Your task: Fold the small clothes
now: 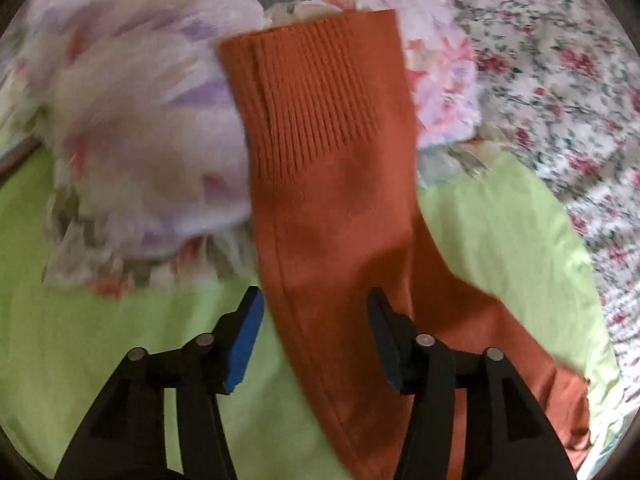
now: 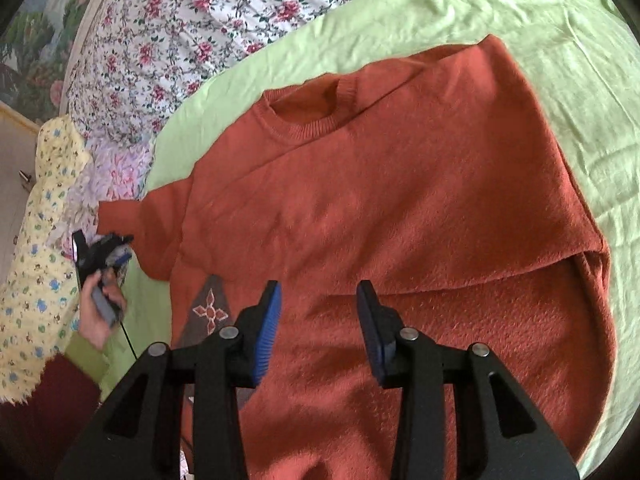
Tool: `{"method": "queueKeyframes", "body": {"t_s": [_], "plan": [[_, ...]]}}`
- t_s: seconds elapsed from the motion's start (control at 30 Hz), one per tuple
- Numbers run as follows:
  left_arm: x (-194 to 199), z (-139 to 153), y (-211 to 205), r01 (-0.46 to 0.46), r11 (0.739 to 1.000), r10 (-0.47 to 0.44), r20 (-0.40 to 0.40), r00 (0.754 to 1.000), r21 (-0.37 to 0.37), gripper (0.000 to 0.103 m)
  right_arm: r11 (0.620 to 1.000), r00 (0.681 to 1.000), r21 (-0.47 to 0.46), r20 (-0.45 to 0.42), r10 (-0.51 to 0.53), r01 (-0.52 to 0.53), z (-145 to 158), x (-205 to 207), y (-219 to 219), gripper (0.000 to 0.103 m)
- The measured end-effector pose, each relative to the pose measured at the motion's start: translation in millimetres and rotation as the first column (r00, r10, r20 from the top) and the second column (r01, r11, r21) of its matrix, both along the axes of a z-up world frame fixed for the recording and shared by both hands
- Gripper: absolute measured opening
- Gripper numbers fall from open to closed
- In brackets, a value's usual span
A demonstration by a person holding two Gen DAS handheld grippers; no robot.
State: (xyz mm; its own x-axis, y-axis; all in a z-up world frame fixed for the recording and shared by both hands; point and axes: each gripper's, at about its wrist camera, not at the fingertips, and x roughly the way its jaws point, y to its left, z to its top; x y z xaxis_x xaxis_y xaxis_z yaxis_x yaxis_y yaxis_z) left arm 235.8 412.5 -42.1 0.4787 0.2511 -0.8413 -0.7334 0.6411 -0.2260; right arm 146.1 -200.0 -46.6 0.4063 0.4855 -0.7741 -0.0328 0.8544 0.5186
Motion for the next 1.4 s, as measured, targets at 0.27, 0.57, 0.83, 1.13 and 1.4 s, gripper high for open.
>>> {"method": "queueKeyframes", "body": {"t_s": [0.27, 0.57, 0.83, 1.13, 1.4], "plan": [[15.0, 8.0, 38.9, -0.066, 0.997, 0.065, 0.042, 0.997, 0.031, 0.009, 1.000, 0.999, -0.015, -0.039, -0.006, 0.006, -7.0, -6.3, 1.4, 0.040], [20.6, 65.5, -40.6, 0.173, 0.970, -0.200, 0.163, 0.966, 0.169, 0.005, 0.999, 0.999, 0.003, -0.024, -0.036, 0.037, -8.9, -7.3, -3.2, 0.040], [14.8, 102.9, -167.6, 0.393, 0.904, -0.427, 0.292, 0.856, 0.169, 0.005, 0.997, 0.997, 0.032, -0.010, -0.075, 0.075, -4.6, -14.1, -10.2, 0.040], [8.0, 83.1, -369.8, 0.717, 0.676, -0.735, 0.223, 0.641, 0.168, 0.005, 0.985, 0.988, 0.080, -0.005, -0.154, 0.154, -2.1, -26.2, -44.1, 0.040], [21.2, 32.4, -489.7, 0.853, 0.493, -0.870, 0.099, 0.483, 0.168, 0.006, 0.963, 0.968, 0.100, -0.003, -0.253, 0.252, -10.8, -33.4, -85.7, 0.040]]}}
